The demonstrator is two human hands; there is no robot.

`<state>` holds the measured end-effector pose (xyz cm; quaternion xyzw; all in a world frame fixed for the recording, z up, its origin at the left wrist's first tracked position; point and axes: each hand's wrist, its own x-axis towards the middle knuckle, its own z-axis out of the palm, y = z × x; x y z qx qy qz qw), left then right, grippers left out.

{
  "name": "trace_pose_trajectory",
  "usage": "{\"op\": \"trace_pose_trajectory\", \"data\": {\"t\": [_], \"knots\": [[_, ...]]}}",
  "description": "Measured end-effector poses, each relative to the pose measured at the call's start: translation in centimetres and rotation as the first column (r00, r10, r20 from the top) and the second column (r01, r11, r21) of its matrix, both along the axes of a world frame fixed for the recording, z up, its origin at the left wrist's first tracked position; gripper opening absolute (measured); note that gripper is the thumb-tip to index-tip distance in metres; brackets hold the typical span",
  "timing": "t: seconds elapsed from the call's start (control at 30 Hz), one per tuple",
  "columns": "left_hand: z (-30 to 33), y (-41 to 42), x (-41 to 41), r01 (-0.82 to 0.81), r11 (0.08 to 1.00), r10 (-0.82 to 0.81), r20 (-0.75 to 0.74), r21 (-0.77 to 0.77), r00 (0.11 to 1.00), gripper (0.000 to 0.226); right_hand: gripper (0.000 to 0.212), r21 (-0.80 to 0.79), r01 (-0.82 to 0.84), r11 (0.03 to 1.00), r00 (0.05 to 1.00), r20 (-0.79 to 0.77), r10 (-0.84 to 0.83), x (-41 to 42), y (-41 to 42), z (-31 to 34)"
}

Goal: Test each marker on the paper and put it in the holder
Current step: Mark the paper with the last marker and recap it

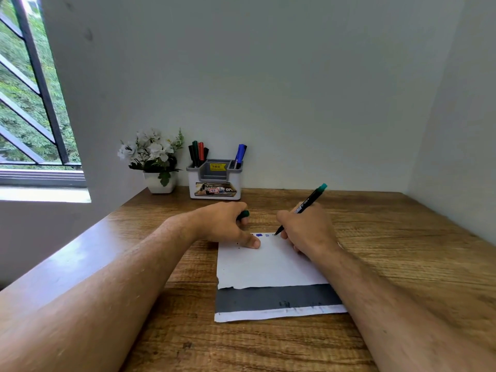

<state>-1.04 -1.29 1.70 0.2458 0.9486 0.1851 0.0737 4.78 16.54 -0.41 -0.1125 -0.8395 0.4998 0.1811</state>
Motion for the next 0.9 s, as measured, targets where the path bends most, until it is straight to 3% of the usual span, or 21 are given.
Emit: {"op": "trace_pose_trajectory", "data": {"t": [0.9], "knots": [[0.28,0.26,0.43,-0.014,1.0,0.014,0.013,-0.004,1.0,0.044,0.024,0.012,0.001,1.0,1.0,-0.004,-0.001,-0.03,-0.05,0.11]]}}
